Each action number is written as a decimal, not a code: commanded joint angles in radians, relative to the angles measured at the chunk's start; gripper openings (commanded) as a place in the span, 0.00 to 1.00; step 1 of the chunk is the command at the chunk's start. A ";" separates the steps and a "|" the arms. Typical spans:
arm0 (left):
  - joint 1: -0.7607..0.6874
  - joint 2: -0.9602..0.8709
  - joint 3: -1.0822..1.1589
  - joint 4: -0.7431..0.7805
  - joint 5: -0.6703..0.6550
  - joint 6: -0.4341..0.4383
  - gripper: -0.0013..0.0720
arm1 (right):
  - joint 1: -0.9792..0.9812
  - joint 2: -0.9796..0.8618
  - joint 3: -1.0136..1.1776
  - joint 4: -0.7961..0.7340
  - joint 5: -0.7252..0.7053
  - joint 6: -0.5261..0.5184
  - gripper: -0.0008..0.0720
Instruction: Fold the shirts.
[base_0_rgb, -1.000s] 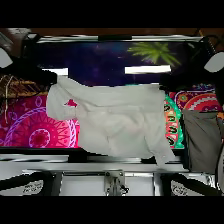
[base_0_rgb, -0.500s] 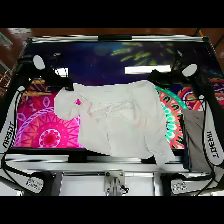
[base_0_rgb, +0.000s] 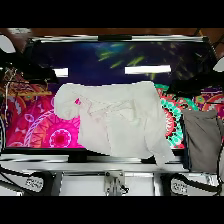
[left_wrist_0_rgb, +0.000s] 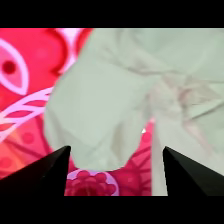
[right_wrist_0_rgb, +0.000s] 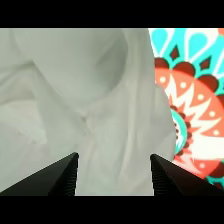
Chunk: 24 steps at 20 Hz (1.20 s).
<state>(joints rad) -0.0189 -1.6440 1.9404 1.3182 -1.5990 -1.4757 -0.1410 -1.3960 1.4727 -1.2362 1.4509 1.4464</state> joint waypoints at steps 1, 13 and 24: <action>-0.031 0.053 -0.005 -0.114 -0.005 0.024 0.99 | 0.045 0.028 -0.072 -0.039 0.065 -0.003 0.79; -0.453 0.082 -0.621 0.196 0.441 0.075 0.99 | 0.251 -0.004 -0.184 -0.039 -0.159 0.004 0.83; -0.496 0.059 -0.592 0.190 0.526 0.198 0.99 | 0.293 -0.145 -0.184 -0.018 -0.172 -0.004 0.88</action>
<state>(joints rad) -0.5137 -1.5974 1.3319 1.5108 -1.0492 -1.2877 0.1478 -1.5288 1.2892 -1.2610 1.2800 1.4429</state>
